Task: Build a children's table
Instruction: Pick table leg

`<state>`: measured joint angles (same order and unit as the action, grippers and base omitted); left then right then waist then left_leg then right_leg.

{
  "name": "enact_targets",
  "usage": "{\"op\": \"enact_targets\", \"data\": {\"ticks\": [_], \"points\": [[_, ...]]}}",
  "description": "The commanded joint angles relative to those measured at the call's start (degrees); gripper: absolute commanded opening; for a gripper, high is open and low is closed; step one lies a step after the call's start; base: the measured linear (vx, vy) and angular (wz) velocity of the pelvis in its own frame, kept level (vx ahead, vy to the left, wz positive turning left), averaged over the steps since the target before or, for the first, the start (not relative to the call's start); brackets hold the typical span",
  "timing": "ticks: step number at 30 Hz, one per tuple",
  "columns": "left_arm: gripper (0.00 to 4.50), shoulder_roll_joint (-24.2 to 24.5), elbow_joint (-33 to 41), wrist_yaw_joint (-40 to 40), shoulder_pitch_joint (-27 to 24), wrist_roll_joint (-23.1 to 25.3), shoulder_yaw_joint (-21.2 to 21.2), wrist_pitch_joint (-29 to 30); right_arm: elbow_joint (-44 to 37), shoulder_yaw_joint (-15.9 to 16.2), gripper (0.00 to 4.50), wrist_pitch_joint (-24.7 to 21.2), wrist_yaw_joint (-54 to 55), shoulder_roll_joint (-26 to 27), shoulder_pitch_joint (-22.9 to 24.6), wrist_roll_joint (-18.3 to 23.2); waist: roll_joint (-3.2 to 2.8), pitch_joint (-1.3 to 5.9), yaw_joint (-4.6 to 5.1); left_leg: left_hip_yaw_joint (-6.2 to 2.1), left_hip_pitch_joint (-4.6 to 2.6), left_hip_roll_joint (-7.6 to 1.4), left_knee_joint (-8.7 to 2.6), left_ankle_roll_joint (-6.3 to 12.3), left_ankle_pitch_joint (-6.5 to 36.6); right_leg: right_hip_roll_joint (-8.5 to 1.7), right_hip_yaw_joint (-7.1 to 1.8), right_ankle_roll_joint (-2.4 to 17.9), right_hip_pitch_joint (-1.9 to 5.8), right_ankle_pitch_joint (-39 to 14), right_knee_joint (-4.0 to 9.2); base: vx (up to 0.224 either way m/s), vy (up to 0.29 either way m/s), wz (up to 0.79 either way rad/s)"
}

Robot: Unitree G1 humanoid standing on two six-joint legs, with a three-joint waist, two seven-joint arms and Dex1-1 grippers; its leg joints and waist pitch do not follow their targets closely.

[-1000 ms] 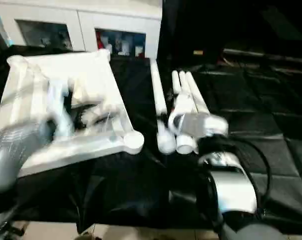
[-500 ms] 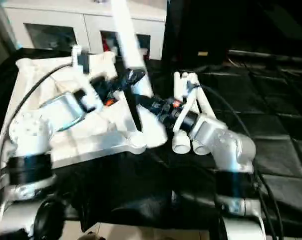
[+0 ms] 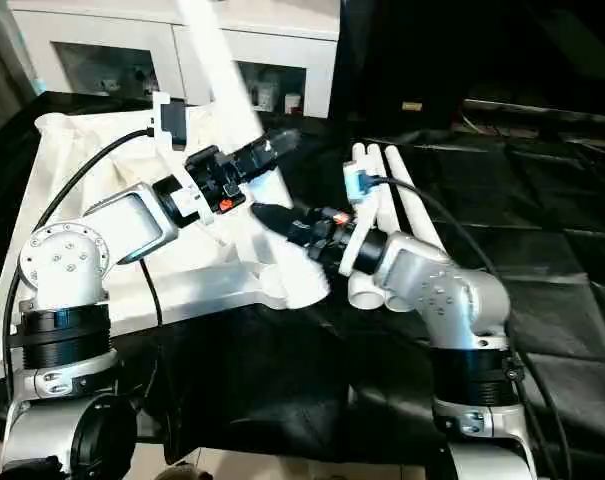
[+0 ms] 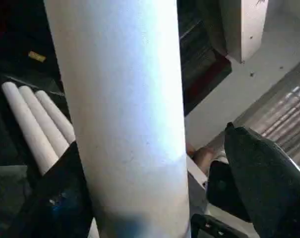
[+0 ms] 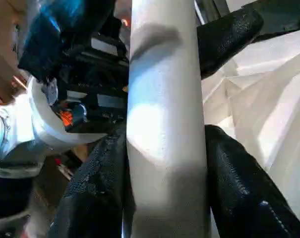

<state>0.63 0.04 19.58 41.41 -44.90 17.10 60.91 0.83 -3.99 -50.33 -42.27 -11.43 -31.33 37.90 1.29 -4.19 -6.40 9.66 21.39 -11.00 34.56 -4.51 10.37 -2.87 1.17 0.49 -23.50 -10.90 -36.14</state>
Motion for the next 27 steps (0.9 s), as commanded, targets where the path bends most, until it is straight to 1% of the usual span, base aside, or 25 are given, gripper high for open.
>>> {"op": "enact_targets", "data": {"ticks": [1, 3, 4, 5, 6, 7, 8, 9, 10, 11, 12, 13, 14, 15, 16, 18, 19, 20, 23, 26, 27], "points": [[3.70, -0.3, 2.7, -2.7, -0.3, 2.4, -2.0, -0.4, 0.1, 3.8, 1.83, 1.9, 3.0, 0.3, -1.3, -4.9, 0.40, 4.69, -0.12, -0.19, -0.14, -1.13, -3.43, 0.37, 3.3, -3.77, -1.71, 9.9, 3.59, -5.7, 3.99, 0.000, 0.000, 0.00], [3.59, -0.5, 2.8, -4.7, -0.3, 4.3, -2.6, -1.3, 0.9, 4.9, 1.83, 3.0, 4.5, 0.5, -1.9, -6.5, 0.33, 4.61, -0.07, -0.14, -0.34, -1.09, -3.46, 0.01, 4.4, -3.80, -1.79, 9.3, 3.49, -7.4, 4.27, 0.000, 0.000, 0.00], [3.44, -0.5, 2.7, -5.5, -0.4, 4.9, -2.8, -1.6, 1.3, 5.3, 1.83, 3.5, 5.0, 0.5, -2.1, -7.1, -0.09, 4.59, -0.05, -0.22, -0.41, -1.15, -3.53, -0.38, 5.1, -3.82, -1.82, 8.8, 3.39, -8.7, 4.37, 0.000, 0.000, 0.00], [3.31, -0.4, 2.4, -6.7, -0.4, 6.6, -3.7, -2.5, 1.6, 5.7, 1.83, 3.8, 5.5, 0.6, -2.4, -7.7, 0.31, 4.61, 0.05, -0.16, -0.38, -1.13, -3.54, -0.52, 5.4, -3.75, -1.85, 8.4, 3.47, -9.0, 4.48, 0.000, 0.000, 0.00], [3.25, -0.4, 2.0, -8.3, -0.4, 8.3, -4.5, -3.6, 1.9, 6.4, 1.83, 4.2, 5.9, 0.7, -2.8, -8.4, 0.26, 4.64, -0.04, -0.26, -0.43, -1.21, -3.58, -0.65, 5.3, -3.74, -1.83, 8.3, 3.45, -8.9, 4.36, 0.000, 0.000, 0.00], [3.20, -0.8, 1.6, -9.6, -0.2, 9.3, -4.6, -4.4, 2.2, 6.8, 1.83, 4.4, 6.3, 0.8, -3.1, -8.9, 0.43, 4.62, 0.02, -0.19, -0.49, -1.20, -3.55, -0.53, 5.3, -3.69, -1.84, 8.1, 3.35, -8.6, 4.32, 0.000, 0.000, 0.00], [3.15, -1.2, 1.3, -10.8, 0.0, 9.9, -4.5, -5.2, 2.4, 7.2, 1.83, 4.6, 6.6, 0.9, -3.5, -9.4, 0.48, 4.63, 0.04, -0.19, -0.35, -1.18, -3.56, -0.45, 5.0, -3.72, -1.85, 8.0, 3.44, -8.2, 4.29, 0.000, 0.000, 0.00], [3.15, -1.4, 1.2, -11.3, 0.0, 10.0, -4.4, -5.5, 2.5, 7.3, 1.83, 4.7, 6.7, 0.9, -3.6, -9.6, 0.58, 4.66, 0.11, -0.16, -0.36, -1.22, -3.53, -0.54, 4.8, -3.72, -1.85, 8.1, 3.43, -7.8, 4.27, 0.000, 0.000, 0.00], [3.05, -2.8, 0.5, -13.7, 0.4, 10.5, -3.2, -7.1, 2.5, 7.9, 1.83, 5.0, 6.9, 1.0, -4.1, -10.2, 0.77, 4.70, 0.22, -0.09, -0.33, -1.17, -3.47, -0.43, 4.4, -3.62, -1.85, 8.3, 3.48, -6.8, 4.21, 0.000, 0.000, 0.00], [2.93, -3.4, 0.3, -14.6, 0.4, 10.8, -2.6, -7.9, 2.4, 8.1, 1.83, 5.1, 7.0, 1.0, -4.4, -10.5, 0.83, 4.76, 0.38, -0.04, -0.30, -1.12, -3.37, -0.25, 3.7, -3.52, -1.86, 8.6, 3.54, -5.3, 4.06, 0.000, 0.000, 0.00], [2.82, -3.6, 0.3, -14.8, 0.4, 11.0, -2.5, -8.3, 2.2, 8.3, 1.83, 5.1, 7.0, 1.0, -4.5, -10.6, 0.85, 4.75, 0.38, -0.05, -0.26, -1.07, -3.36, -0.07, 3.6, -3.55, -1.85, 8.7, 3.59, -5.0, 4.06, 0.000, 0.000, 0.00], [2.82, -4.1, 0.5, -15.2, 0.2, 10.9, -2.1, -8.6, 2.1, 8.5, 1.83, 5.2, 7.1, 0.9, -4.6, -10.8, 0.80, 4.81, 0.50, -0.07, -0.28, -1.11, -3.33, 0.15, 3.3, -3.59, -1.85, 8.9, 3.61, -4.4, 4.01, 0.000, 0.000, 0.00], [2.76, -4.3, 0.9, -14.9, -0.1, 10.8, -2.3, -8.6, 1.9, 8.7, 1.83, 5.1, 7.1, 0.7, -4.8, -11.0, 1.20, 4.80, 0.78, 0.02, -0.17, -1.03, -3.25, 0.38, 3.2, -3.52, -1.86, 9.0, 3.70, -4.1, 3.98, 0.000, 0.000, 0.00], [2.71, -4.4, 1.2, -14.8, -0.3, 10.9, -2.7, -8.8, 1.8, 8.8, 1.83, 5.1, 7.1, 0.5, -4.7, -11.1, 1.39, 4.75, 0.86, 0.08, -0.22, -1.01, -3.27, 0.55, 3.4, -3.54, -1.85, 8.9, 3.67, -4.5, 4.05, 0.000, 0.000, 0.00], [2.55, -4.5, 1.4, -14.8, -0.4, 11.1, -3.0, -8.9, 1.6, 8.8, 1.83, 5.0, 7.1, 0.3, -4.6, -11.1, 1.17, 4.71, 0.96, 0.07, -0.20, -1.01, -3.27, 0.71, 3.6, -3.60, -1.88, 8.8, 3.59, -5.4, 4.09, 0.000, 0.000, 0.00], [2.38, -4.7, 1.7, -14.7, -0.7, 11.1, -3.5, -9.1, 1.3, 9.1, 1.83, 4.9, 7.2, 0.1, -4.4, -11.2, 1.16, 4.72, 1.22, 0.03, -0.21, -1.02, -3.25, 0.71, 4.0, -3.54, -1.83, 8.7, 3.58, -6.1, 4.18, 0.000, 0.000, 0.00], [2.25, -5.0, 2.2, -14.9, -1.1, 11.2, -3.7, -9.4, 0.7, 9.4, 1.83, 4.7, 7.2, -0.1, -4.0, -11.3, 0.86, 4.70, 1.39, -0.03, -0.20, -1.07, -3.27, 0.56, 4.1, -3.53, -1.80, 8.8, 3.55, -6.0, 4.21, 0.000, 0.000, 0.00], [2.16, -4.9, 2.5, -15.0, -1.5, 11.3, -4.1, -9.6, 0.1, 9.6, 1.83, 4.6, 7.4, -0.2, -3.6, -11.7, 0.71, 4.70, 1.39, -0.06, -0.23, -1.06, -3.23, 0.53, 4.3, -3.50, -1.82, 9.0, 3.55, -5.6, 4.17, 0.000, 0.000, 0.00], [2.09, -4.6, 2.5, -14.3, -1.6, 11.4, -4.9, -9.6, -0.1, 10.1, 1.83, 5.5, 8.1, -0.2, -3.3, -12.9, 0.66, 4.72, 1.55, -0.06, -0.27, -1.06, -3.23, 0.53, 4.6, -3.47, -1.81, 9.4, 3.56, -5.2, 4.21, 0.000, 0.000, 0.00], [1.99, -4.4, 2.5, -13.9, -1.6, 11.5, -5.4, -9.7, 0.2, 10.3, 1.83, 6.4, 8.1, -0.1, -3.2, -13.3, 0.77, 4.69, 1.62, -0.06, -0.30, -1.08, -3.27, 0.44, 5.2, -3.43, -1.81, 9.3, 3.54, -6.1, 4.27, 0.000, 0.000, 0.00], [1.99, -4.3, 2.5, -13.6, -1.6, 11.5, -5.6, -9.8, 0.3, 10.2, 2.18, 6.6, 7.9, 0.0, -3.1, -13.2, 0.75, 4.69, 1.63, -0.05, -0.33, -1.09, -3.25, 0.42, 5.3, -3.44, -1.81, 9.4, 3.53, -6.1, 4.28, 0.000, 0.000, 0.00]]}}
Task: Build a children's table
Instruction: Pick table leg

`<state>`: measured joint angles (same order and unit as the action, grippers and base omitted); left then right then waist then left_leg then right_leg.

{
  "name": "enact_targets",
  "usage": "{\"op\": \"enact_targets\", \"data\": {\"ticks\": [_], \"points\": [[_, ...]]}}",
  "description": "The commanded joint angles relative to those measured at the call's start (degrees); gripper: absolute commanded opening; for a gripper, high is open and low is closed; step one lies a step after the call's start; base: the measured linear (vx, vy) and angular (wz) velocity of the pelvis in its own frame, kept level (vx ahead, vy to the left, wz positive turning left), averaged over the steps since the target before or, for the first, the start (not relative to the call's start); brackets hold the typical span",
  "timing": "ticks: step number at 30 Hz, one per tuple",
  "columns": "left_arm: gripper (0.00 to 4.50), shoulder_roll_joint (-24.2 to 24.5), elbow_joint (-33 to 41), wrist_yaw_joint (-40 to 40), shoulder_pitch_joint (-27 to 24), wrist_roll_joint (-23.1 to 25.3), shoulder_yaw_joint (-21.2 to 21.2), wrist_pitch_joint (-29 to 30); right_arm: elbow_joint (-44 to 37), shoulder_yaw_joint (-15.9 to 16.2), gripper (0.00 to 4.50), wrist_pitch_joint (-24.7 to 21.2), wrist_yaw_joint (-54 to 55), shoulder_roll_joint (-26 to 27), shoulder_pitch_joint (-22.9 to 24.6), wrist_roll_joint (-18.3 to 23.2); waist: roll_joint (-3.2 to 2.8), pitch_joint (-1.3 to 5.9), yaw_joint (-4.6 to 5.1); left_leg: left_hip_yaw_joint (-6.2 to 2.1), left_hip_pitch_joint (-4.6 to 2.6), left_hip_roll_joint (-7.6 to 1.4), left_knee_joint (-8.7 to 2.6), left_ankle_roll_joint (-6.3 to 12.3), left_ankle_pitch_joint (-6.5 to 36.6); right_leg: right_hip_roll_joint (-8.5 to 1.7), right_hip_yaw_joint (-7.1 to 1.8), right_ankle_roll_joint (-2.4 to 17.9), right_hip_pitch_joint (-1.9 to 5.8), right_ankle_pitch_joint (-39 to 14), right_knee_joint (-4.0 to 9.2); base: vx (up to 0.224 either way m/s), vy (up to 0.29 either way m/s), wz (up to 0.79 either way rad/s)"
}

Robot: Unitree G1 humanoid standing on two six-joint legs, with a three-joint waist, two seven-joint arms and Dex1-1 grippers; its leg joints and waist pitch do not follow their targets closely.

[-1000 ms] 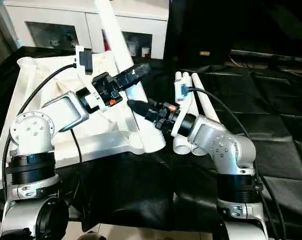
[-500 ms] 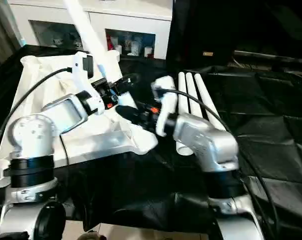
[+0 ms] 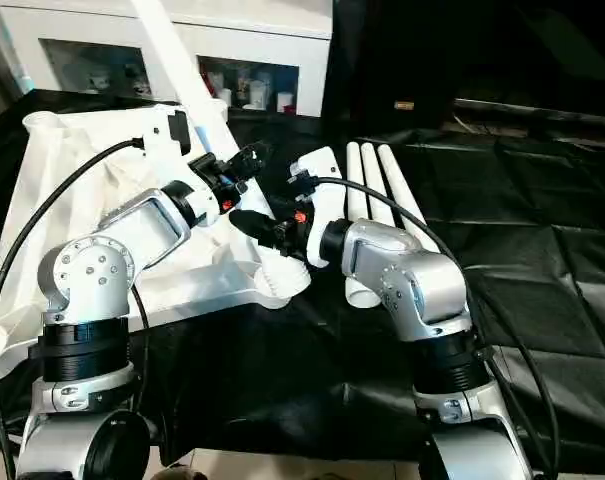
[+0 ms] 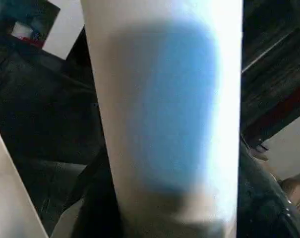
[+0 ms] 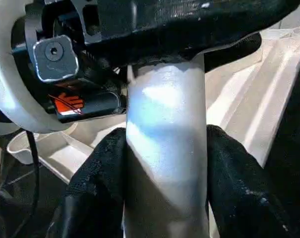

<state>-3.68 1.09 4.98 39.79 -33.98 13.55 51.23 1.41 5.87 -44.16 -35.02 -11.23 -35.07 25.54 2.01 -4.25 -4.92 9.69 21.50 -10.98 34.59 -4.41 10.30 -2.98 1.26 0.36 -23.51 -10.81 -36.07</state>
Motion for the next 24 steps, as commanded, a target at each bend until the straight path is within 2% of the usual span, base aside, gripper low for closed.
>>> {"op": "enact_targets", "data": {"ticks": [1, 2, 3, 4, 5, 6, 7, 8, 10, 11, 13, 14, 15, 16, 18, 19, 22, 24], "points": [[1.98, 0.1, 1.6, 2.0, -0.2, 0.2, -2.4, -0.3, -0.1, -0.7, 2.39, -0.5, 0.1, 0.2, 0.7, 0.8, 0.36, 4.77, 0.21, -0.04, -0.39, -1.08, -3.25, 0.40, 5.1, -3.27, -1.91, 9.5, 3.60, -5.9, 4.19, 0.000, 0.000, 0.00], [1.97, 0.1, 1.8, 2.6, -0.3, 0.0, -2.6, -0.4, -0.2, -1.1, 2.53, -0.9, -0.2, 0.3, 0.8, 1.5, 0.57, 4.76, 0.11, -0.04, -0.37, -1.07, -3.28, 0.78, 4.8, -3.37, -1.93, 9.6, 3.67, -5.9, 4.11, 0.000, 0.000, 0.00], [1.97, 0.2, 1.8, 2.9, -0.4, 0.0, -2.8, -0.6, -0.2, -1.2, 2.55, -1.0, -0.3, 0.2, 0.8, 1.7, 0.39, 4.74, 0.03, -0.05, -0.42, -1.17, -3.30, 0.80, 4.8, -3.42, -1.93, 9.6, 3.56, -6.0, 4.09, 0.000, 0.000, 0.00], [1.96, 0.2, 2.1, 3.8, -0.6, 0.0, -3.3, -1.1, -0.5, -1.5, 2.61, -1.2, -0.6, 0.0, 0.9, 2.1, 0.62, 4.74, 0.03, 0.01, -0.42, -1.15, -3.25, 0.97, 4.6, -3.40, -1.92, 9.6, 3.54, -6.0, 4.08, 0.000, 0.000, 0.00], [1.94, 1.1, 2.6, 6.0, -1.0, -0.1, -4.4, -1.6, -0.8, -1.4, 2.74, -1.3, -1.5, -0.4, 1.1, 2.5, 1.11, 4.78, 0.05, 0.10, -0.44, -1.23, -3.22, 1.18, 4.3, -3.38, -1.93, 9.7, 3.51, -5.8, 4.07, 0.000, 0.000, 0.00], [1.94, 1.1, 2.6, 6.0, -1.0, -0.1, -4.4, -1.6, -0.8, -1.4, 2.74, -1.3, -1.5, -0.4, 1.1, 2.5, 0.90, 4.78, -0.13, 0.01, -0.47, -1.19, -3.25, 1.31, 4.1, -3.47, -1.91, 9.6, 3.51, -5.9, 4.00, 0.000, 0.000, 0.00], [1.93, 2.1, 3.3, 8.8, -1.7, -0.4, -5.7, -2.0, -1.2, -1.4, 2.87, -1.6, -2.7, -0.9, 1.3, 3.0, 0.88, 4.75, -0.06, 0.07, -0.44, -1.24, -3.25, 1.28, 4.1, -3.45, -1.92, 9.6, 3.43, -6.1, 4.04, 0.000, 0.000, 0.00], [1.91, 2.9, 3.8, 11.5, -2.3, -1.3, -6.5, -2.0, -1.3, -1.5, 3.03, -2.1, -4.3, -1.4, 1.6, 3.9, 1.16, 4.70, -0.08, 0.04, -0.46, -1.27, -3.32, 1.36, 4.4, -3.54, -1.88, 9.5, 3.48, -6.7, 4.08, 0.000, 0.000, 0.00], [1.91, 3.9, 4.1, 14.6, -2.4, -3.8, -6.0, -0.7, -1.7, -1.4, 3.09, -3.0, -7.1, -2.7, 2.2, 5.4, 0.96, 4.62, -0.05, 0.07, -0.53, -1.29, -3.34, 0.98, 4.7, -3.46, -1.89, 9.4, 3.37, -6.9, 4.02, 0.000, 0.000, 0.00], [1.91, 3.9, 4.1, 14.6, -2.4, -3.8, -6.0, -0.7, -1.7, -1.4, 3.19, -3.0, -7.1, -2.7, 2.2, 5.4, 1.05, 4.57, -0.04, 0.09, -0.50, -1.27, -3.37, 0.76, 5.0, -3.43, -1.91, 9.5, 3.42, -6.9, 4.05, 0.000, 0.000, 0.00], [1.89, 5.4, 3.9, 19.3, -2.3, -7.1, -5.5, 0.7, -1.8, -1.8, 3.27, -4.2, -10.6, -4.0, 3.1, 7.8, 1.39, 4.58, -0.09, 0.13, -0.52, -1.19, -3.36, 1.03, 4.9, -3.49, -1.93, 9.6, 3.56, -7.0, 4.02, 0.000, 0.000, 0.00], [1.89, 5.9, 3.9, 20.8, -2.3, -7.7, -5.7, 1.0, -1.8, -1.9, 3.27, -4.5, -11.4, -4.3, 3.3, 8.3, 1.28, 4.55, -0.10, 0.14, -0.51, -1.22, -3.36, 1.08, 4.9, -3.53, -1.93, 9.6, 3.43, -7.5, 4.10, 0.000, 0.000, 0.00], [1.89, 6.6, 3.8, 23.6, -2.3, -8.9, -5.8, 1.1, -1.7, -1.5, 3.27, -4.7, -12.8, -5.1, 3.4, 8.5, 1.87, 4.57, -0.06, 0.24, -0.51, -1.15, -3.32, 1.21, 4.9, -3.49, -1.90, 9.5, 3.45, -7.9, 4.20, 0.000, 0.000, 0.00], [1.89, 7.2, 3.6, 26.1, -2.3, -9.7, -6.0, 0.9, -1.6, -1.0, 3.27, -4.7, -13.9, -5.7, 3.5, 8.6, 1.52, 4.55, -0.21, 0.14, -0.58, -1.27, -3.41, 1.24, 4.7, -3.60, -1.91, 9.6, 3.40, -8.3, 4.10, 0.000, 0.000, 0.00], [1.88, 7.9, 3.4, 29.0, -2.2, -10.7, -6.3, 0.6, -1.6, -0.4, 3.27, -4.7, -15.1, -6.5, 3.6, 8.5, 1.54, 4.52, -0.10, 0.15, -0.53, -1.28, -3.36, 1.17, 4.8, -3.55, -1.88, 9.6, 3.38, -8.2, 4.10, 0.000, 0.000, 0.00], [1.88, 8.4, 3.5, 31.3, -2.2, -11.4, -6.7, 0.5, -1.7, 0.1, 3.27, -4.7, -16.1, -7.1, 3.7, 8.6, 2.53, 4.52, 0.03, 0.28, -0.50, -1.29, -3.38, 1.33, 4.7, -3.55, -1.87, 9.4, 3.41, -8.7, 4.28, 0.000, 0.000, 0.00], [1.88, 9.8, 4.2, 36.7, -2.3, -13.1, -8.0, -0.1, -2.5, 1.3, 2.91, -5.4, -19.0, -8.5, 3.9, 9.6, 2.05, 4.47, -0.06, 0.17, -0.72, -1.49, -3.50, 0.94, 5.2, -3.68, -1.89, 8.9, 3.20, -10.4, 4.24, 0.000, 0.000, 0.00], [1.88, 9.7, 3.5, 36.2, -1.8, -13.2, -7.9, -0.3, -2.5, 1.5, 2.79, -5.8, -19.4, -8.6, 3.8, 9.9, 2.22, 4.51, 0.05, 0.12, -0.71, -1.53, -3.53, 0.51, 5.2, -3.61, -1.87, 9.0, 3.21, -9.4, 4.11, 0.000, 0.000, 0.00]]}}
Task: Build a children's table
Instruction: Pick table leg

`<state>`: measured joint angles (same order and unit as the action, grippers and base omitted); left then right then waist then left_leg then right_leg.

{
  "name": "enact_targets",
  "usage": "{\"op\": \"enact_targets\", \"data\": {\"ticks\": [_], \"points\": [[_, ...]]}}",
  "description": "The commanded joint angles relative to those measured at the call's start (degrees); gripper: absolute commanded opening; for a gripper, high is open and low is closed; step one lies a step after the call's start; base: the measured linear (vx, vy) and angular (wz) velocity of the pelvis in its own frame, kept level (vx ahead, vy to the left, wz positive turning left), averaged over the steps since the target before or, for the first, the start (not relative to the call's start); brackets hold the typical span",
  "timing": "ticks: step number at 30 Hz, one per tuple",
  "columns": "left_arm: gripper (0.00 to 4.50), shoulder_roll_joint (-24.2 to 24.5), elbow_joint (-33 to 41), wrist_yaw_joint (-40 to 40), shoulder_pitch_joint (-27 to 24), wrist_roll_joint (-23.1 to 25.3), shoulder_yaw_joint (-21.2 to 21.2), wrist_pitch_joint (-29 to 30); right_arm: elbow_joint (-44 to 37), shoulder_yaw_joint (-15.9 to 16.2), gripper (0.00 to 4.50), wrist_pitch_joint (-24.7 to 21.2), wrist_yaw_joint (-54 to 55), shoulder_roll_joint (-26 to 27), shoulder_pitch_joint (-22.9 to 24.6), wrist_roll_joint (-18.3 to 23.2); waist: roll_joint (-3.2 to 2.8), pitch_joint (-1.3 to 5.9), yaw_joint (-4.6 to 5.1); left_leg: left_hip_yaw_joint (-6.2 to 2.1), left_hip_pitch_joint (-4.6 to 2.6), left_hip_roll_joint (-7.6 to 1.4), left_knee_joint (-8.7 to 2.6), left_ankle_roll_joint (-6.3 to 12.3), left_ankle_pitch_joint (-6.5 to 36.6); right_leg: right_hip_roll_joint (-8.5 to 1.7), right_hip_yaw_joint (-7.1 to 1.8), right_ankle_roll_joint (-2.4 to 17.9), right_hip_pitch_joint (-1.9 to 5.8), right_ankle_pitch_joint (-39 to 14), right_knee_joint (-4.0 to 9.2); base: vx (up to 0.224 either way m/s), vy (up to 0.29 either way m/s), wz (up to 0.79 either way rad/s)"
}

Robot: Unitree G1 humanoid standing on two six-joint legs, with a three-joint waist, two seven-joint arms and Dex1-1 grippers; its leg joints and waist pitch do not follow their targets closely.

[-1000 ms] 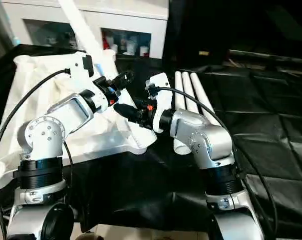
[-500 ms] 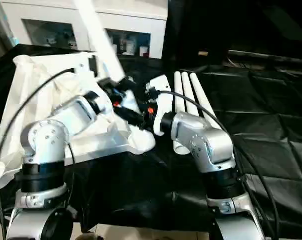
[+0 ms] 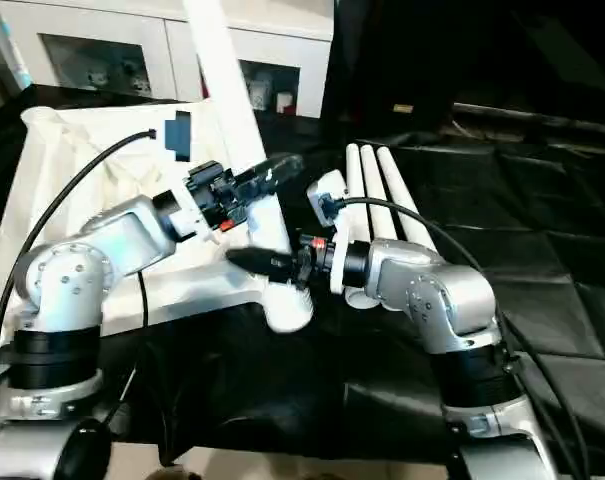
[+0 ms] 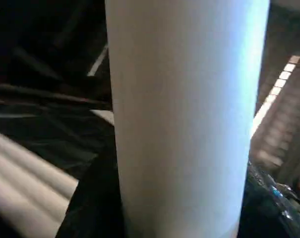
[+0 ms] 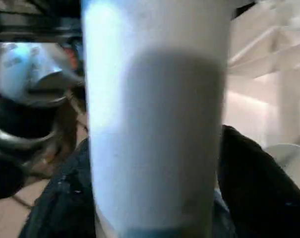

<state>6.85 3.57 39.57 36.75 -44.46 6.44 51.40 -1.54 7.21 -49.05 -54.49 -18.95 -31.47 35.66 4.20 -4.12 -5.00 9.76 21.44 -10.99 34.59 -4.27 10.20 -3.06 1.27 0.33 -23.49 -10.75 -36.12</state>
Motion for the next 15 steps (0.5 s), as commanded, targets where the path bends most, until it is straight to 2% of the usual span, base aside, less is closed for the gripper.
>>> {"op": "enact_targets", "data": {"ticks": [1, 8, 10, 11, 12, 13, 14, 15], "points": [[1.88, -0.9, 1.0, 1.5, 1.3, -2.7, -0.7, -0.5, 0.4, 0.2, 2.66, -1.0, 0.0, -0.9, 0.2, -0.1, 0.13, 4.40, 0.10, 0.07, -0.73, -1.50, -3.51, 0.26, 5.6, -3.53, -1.87, 9.3, 3.18, -9.3, 4.15, 0.000, 0.000, 0.00], [1.86, -0.7, 0.0, 2.8, 1.5, -2.7, -0.6, -0.9, 1.2, 0.1, 2.14, -0.9, 0.6, -0.1, -0.1, -0.2, -0.03, 4.48, -0.03, 0.01, -0.62, -1.44, -3.53, -0.26, 5.8, -3.57, -1.85, 9.5, 3.29, -9.1, 4.17, 0.000, 0.000, 0.00], [1.86, -1.0, -0.7, 2.4, 1.8, -2.7, -0.3, -1.5, 2.2, 0.1, 1.96, 0.4, 2.1, 0.4, -0.2, -1.4, -0.32, 4.51, -0.09, -0.03, -0.63, -1.41, -3.53, -0.48, 5.9, -3.59, -1.87, 9.6, 3.34, -8.8, 4.11, 0.000, 0.000, 0.00], [1.86, -1.0, -0.8, 2.4, 1.8, -2.7, -0.3, -1.5, 2.3, 0.1, 1.96, 0.5, 2.2, 0.5, -0.2, -1.5, -0.26, 4.54, 0.01, 0.01, -0.64, -1.36, -3.51, -0.54, 5.9, -3.51, -1.85, 9.7, 3.28, -8.6, 4.15, 0.000, 0.000, 0.00], [1.86, -1.2, -1.5, 1.8, 2.0, -2.0, -0.3, -2.0, 3.2, -0.5, 1.93, 1.5, 4.0, 1.5, -0.5, -2.3, -0.59, 4.56, -0.05, -0.06, -0.65, -1.35, -3.52, -0.65, 5.9, -3.54, -1.85, 9.8, 3.32, -8.4, 4.07, 0.000, 0.000, 0.00], [1.86, -1.3, -1.8, 1.1, 2.1, -1.7, -0.4, -2.0, 3.6, -0.6, 1.92, 2.5, 5.5, 2.1, -0.8, -3.4, -0.44, 4.58, 0.03, -0.03, -0.64, -1.36, -3.53, -0.75, 5.9, -3.53, -1.84, 9.9, 3.30, -8.0, 4.11, 0.000, 0.000, 0.00], [1.86, -1.4, -2.1, 0.0, 2.1, -1.0, -0.4, -1.9, 3.9, -0.4, 1.92, 3.3, 6.8, 2.5, -0.9, -4.5, -1.60, 4.61, -0.05, -0.20, -0.72, -1.39, -3.58, -1.27, 6.2, -3.55, -1.82, 10.3, 3.19, -7.2, 3.99, 0.000, 0.000, 0.00], [1.86, -1.5, -2.4, -1.1, 2.1, -0.3, -0.4, -2.0, 4.1, -0.2, 1.92, 3.8, 7.9, 2.9, -1.1, -5.4, -1.15, 4.64, 0.17, -0.15, -0.61, -1.35, -3.56, -1.38, 6.3, -3.43, -1.79, 10.3, 3.28, -6.7, 4.08, 0.000, 0.000, 0.00]]}}
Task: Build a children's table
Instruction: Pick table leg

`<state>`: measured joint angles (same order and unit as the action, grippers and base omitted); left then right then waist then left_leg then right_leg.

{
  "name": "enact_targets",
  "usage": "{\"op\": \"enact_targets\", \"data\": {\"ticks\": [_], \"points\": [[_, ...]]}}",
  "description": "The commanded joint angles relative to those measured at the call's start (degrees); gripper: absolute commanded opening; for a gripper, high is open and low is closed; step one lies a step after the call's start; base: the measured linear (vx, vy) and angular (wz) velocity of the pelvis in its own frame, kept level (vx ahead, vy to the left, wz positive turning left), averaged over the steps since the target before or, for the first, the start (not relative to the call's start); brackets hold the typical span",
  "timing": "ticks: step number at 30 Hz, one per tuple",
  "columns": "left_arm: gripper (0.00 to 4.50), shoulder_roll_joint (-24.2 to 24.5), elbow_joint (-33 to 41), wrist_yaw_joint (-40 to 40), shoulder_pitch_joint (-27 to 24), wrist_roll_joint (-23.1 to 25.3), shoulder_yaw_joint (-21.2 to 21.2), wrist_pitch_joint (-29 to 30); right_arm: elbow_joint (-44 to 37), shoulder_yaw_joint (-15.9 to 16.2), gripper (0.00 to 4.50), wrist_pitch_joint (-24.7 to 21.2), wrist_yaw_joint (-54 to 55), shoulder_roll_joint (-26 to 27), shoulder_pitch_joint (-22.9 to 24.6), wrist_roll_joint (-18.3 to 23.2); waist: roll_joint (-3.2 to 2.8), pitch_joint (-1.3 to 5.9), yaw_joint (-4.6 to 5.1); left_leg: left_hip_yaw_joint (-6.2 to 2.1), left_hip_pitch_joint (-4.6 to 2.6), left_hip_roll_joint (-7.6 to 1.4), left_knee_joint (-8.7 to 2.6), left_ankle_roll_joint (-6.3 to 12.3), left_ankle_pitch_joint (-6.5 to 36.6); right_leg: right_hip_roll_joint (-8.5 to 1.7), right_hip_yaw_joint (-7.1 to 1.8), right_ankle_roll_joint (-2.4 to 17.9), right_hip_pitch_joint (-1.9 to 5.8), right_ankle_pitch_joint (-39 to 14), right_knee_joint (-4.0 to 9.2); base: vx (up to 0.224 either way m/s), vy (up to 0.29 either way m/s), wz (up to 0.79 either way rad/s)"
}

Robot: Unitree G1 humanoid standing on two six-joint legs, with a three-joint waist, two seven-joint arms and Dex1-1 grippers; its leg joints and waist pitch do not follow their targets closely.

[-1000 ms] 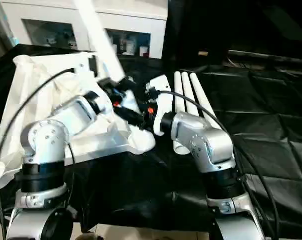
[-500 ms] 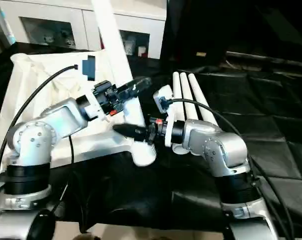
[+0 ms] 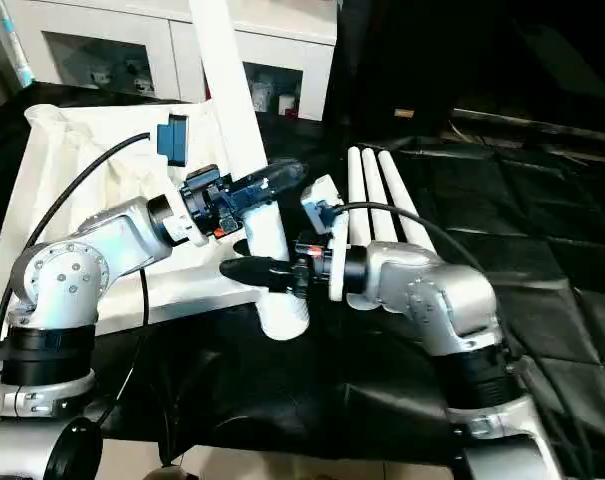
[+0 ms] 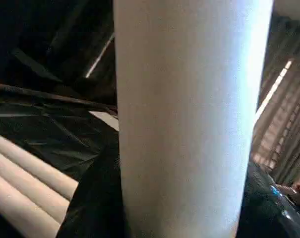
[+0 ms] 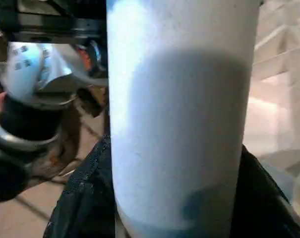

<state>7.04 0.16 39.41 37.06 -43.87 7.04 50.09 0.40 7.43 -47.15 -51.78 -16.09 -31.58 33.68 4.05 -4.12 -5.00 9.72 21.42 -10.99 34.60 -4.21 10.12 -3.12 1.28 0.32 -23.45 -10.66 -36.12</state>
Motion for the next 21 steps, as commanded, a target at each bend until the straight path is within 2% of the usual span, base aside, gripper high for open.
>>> {"op": "enact_targets", "data": {"ticks": [1, 2, 3, 4, 5, 7, 10, 12, 13, 16, 18, 19, 21], "points": [[1.86, -1.8, 0.8, -1.4, 1.8, -0.6, -0.9, -0.7, 2.2, -0.4, 1.91, 2.3, 5.8, 0.2, -1.0, -3.9, -0.83, 4.67, 0.07, -0.14, -0.70, -1.31, -3.62, -1.58, 6.7, -3.37, -1.78, 10.5, 3.39, -6.5, 3.99, 0.000, 0.000, 0.00], [1.86, -1.8, 0.5, -2.1, 1.8, -0.2, -0.9, -0.7, 2.2, -0.2, 1.91, 2.8, 6.5, 0.5, -1.1, -4.5, -1.93, 4.67, -0.16, -0.28, -0.79, -1.30, -3.64, -1.87, 6.8, -3.46, -1.80, 10.7, 3.37, -6.1, 3.82, 0.000, 0.000, 0.00], [2.21, -1.6, 0.5, -2.5, 1.7, 0.4, -1.1, -0.7, 2.1, -0.5, 1.91, 3.0, 7.7, 1.0, -1.1, -4.8, -1.95, 4.68, -0.07, -0.24, -0.82, -1.32, -3.63, -1.95, 7.1, -3.38, -1.79, 10.7, 3.31, -5.7, 4.03, 0.000, 0.000, 0.00], [2.42, -1.5, 0.7, -3.4, 1.5, 1.4, -1.6, -1.0, 2.1, -0.9, 1.91, 3.5, 9.0, 1.6, -1.1, -5.1, -1.59, 4.70, 0.04, -0.31, -0.71, -1.29, -3.69, -2.09, 7.2, -3.31, -1.74, 11.0, 3.52, -4.8, 3.84, 0.000, 0.000, 0.00], [2.56, -1.5, 0.9, -4.3, 1.3, 2.4, -2.0, -1.4, 2.1, -1.3, 1.91, 3.7, 10.3, 2.3, -1.1, -5.3, -1.76, 4.70, -0.05, -0.34, -0.73, -1.30, -3.73, -2.35, 7.3, -3.40, -1.72, 11.1, 3.47, -4.8, 3.85, 0.000, 0.000, 0.00], [2.66, -2.0, 1.1, -7.3, 1.3, 4.0, -2.1, -1.8, 2.3, -2.0, 1.91, 4.2, 11.9, 3.2, -1.2, -5.7, -1.98, 4.67, -0.03, -0.38, -0.81, -1.31, -3.78, -2.63, 8.0, -3.36, -1.73, 11.0, 3.50, -5.3, 3.87, 0.000, 0.000, 0.00], [2.86, -3.4, 0.8, -14.9, 2.0, 6.9, -1.6, -0.8, 2.8, -2.7, 1.91, 5.1, 14.6, 4.9, -1.4, -6.7, -1.94, 4.62, -0.09, -0.35, -0.91, -1.39, -3.80, -3.14, 9.1, -3.41, -1.75, 10.8, 3.44, -6.1, 4.00, 0.000, 0.000, 0.00], [2.86, -3.9, 0.7, -17.5, 2.2, 7.8, -1.4, -0.4, 3.0, -2.9, 1.90, 5.3, 15.7, 5.4, -1.6, -7.0, -1.92, 4.64, -0.11, -0.40, -0.87, -1.32, -3.84, -3.21, 8.9, -3.32, -1.71, 10.6, 3.52, -5.9, 4.00, 0.000, 0.000, 0.00], [2.64, -3.9, 0.7, -18.5, 2.2, 8.8, -1.7, -0.5, 3.1, -2.9, 1.90, 5.4, 16.0, 5.5, -1.7, -7.2, -1.66, 4.66, -0.15, -0.42, -0.77, -1.30, -3.86, -3.06, 8.6, -3.35, -1.70, 10.4, 3.61, -5.6, 3.90, 0.000, 0.000, 0.00], [2.49, -4.4, 0.3, -24.0, 2.1, 13.4, -2.6, -1.9, 3.9, -2.9, 1.90, 5.9, 17.6, 6.2, -2.3, -7.7, -1.64, 4.67, -0.07, -0.43, -0.78, -1.36, -3.84, -2.71, 8.5, -3.45, -1.70, 9.9, 3.57, -5.8, 4.00, 0.000, 0.000, 0.00], [2.38, -5.0, 0.5, -26.0, 2.1, 14.4, -2.6, -2.4, 4.0, -2.9, 1.90, 6.0, 18.1, 6.5, -2.4, -8.0, -1.70, 4.64, -0.09, -0.42, -0.64, -1.29, -3.77, -2.67, 8.2, -3.46, -1.74, 9.8, 3.65, -5.5, 4.00, 0.000, 0.000, 0.00], [2.16, -5.0, 0.7, -26.4, 2.1, 14.9, -2.7, -2.5, 4.0, -2.9, 1.90, 6.0, 18.2, 6.6, -2.5, -8.1, -1.72, 4.71, -0.16, -0.44, -0.64, -1.27, -3.73, -2.62, 7.7, -3.43, -1.69, 9.8, 3.68, -4.7, 3.94, 0.000, 0.000, 0.00], [2.10, -5.2, 1.0, -27.2, 2.1, 15.3, -2.8, -2.8, 4.1, -3.0, 1.90, 6.1, 18.5, 6.8, -2.5, -8.1, -1.82, 4.69, -0.18, -0.45, -0.62, -1.25, -3.73, -2.58, 7.8, -3.42, -1.67, 10.0, 3.64, -4.4, 3.89, 0.000, 0.000, 0.00]]}}
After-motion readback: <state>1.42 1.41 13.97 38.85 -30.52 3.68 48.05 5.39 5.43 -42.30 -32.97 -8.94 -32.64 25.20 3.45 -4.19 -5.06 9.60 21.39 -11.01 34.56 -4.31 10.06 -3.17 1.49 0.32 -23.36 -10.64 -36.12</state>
